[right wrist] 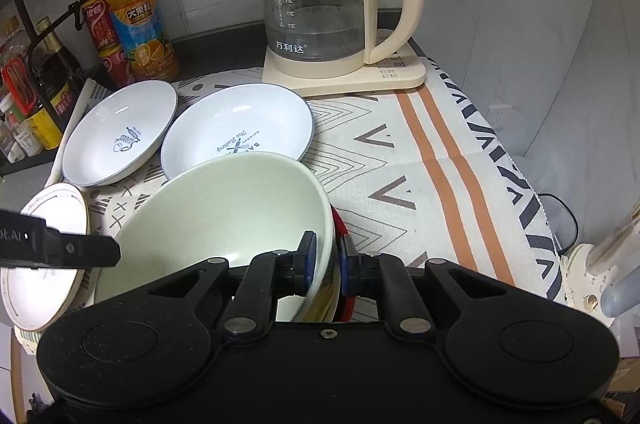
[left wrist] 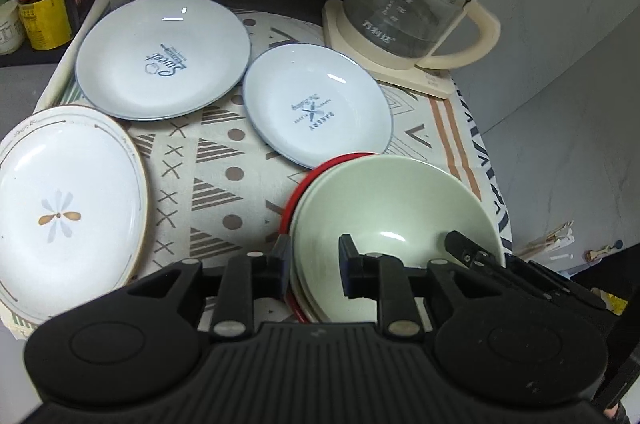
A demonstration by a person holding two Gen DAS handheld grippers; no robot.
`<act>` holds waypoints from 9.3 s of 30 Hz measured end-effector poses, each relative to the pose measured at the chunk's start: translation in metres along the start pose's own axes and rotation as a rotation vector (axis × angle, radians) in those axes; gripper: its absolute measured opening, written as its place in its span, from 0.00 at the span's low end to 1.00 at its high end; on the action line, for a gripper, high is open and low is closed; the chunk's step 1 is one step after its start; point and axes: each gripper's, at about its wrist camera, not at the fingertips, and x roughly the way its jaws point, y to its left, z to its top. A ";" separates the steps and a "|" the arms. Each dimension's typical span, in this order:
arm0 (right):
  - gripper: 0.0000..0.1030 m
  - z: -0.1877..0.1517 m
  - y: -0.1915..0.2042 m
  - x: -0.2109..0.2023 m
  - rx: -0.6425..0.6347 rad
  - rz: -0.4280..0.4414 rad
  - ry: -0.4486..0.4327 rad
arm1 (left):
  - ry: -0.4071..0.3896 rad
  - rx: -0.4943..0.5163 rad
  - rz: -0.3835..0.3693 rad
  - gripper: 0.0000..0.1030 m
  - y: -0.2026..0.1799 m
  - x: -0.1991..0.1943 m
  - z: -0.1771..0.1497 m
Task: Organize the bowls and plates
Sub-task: 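Lower the small green bowl into the large green bowl, open grippers, then raise both grippers away from the stacked bowls, then move both grippers toward the white 'Sweet' plate, then grasp the rim of the 'Sweet' plate with both grippers, then lift the 'Sweet' plate and carry it over the gold-flower plate, then lower the 'Sweet' plate onto the gold-flower plate and open both grippers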
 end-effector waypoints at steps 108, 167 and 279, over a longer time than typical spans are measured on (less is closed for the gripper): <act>1.00 0.031 0.204 -0.011 0.043 0.153 -0.093 | -0.157 -0.021 0.091 0.86 0.205 -0.080 0.068; 0.17 0.053 0.185 0.140 0.308 0.199 0.096 | 0.025 -0.037 -0.023 0.18 0.233 0.079 0.139; 0.11 -0.061 0.201 0.015 0.058 0.206 0.077 | 0.042 -0.203 0.145 0.28 0.253 -0.061 -0.039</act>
